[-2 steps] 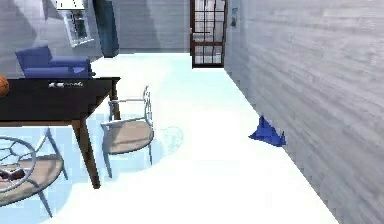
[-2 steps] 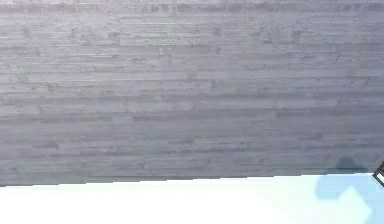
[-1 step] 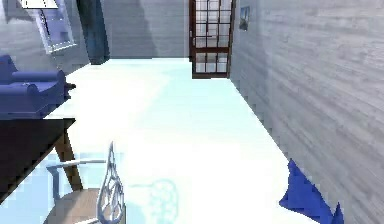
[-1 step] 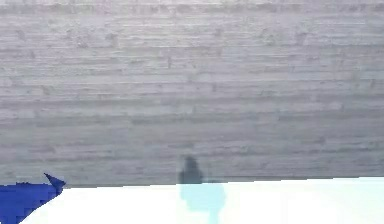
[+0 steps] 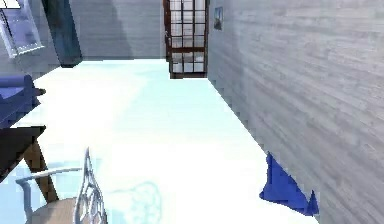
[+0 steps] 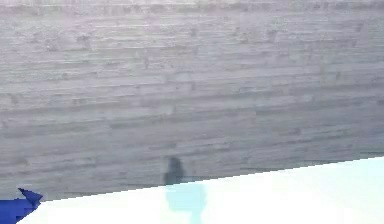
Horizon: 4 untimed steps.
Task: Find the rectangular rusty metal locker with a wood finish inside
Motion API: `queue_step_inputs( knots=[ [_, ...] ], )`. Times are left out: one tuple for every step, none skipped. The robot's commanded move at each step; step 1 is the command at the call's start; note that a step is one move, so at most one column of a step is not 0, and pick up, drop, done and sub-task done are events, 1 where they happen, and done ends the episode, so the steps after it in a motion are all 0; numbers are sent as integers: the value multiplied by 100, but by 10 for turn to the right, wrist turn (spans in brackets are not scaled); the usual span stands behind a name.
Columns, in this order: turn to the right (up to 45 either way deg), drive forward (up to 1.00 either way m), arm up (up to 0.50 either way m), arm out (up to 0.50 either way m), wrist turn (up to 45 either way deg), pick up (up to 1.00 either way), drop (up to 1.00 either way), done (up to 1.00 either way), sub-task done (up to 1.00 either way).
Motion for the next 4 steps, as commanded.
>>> queue_step_inputs(
  knots=[
    [0,50,0,0,0,0,0,0,0],
    [-60,0,0,0,0,0,0,0,0],
    [0,80,0,0,0,0,0,0,0],
    [-240,0,0,0,0,0,0,0,0]
  ],
)
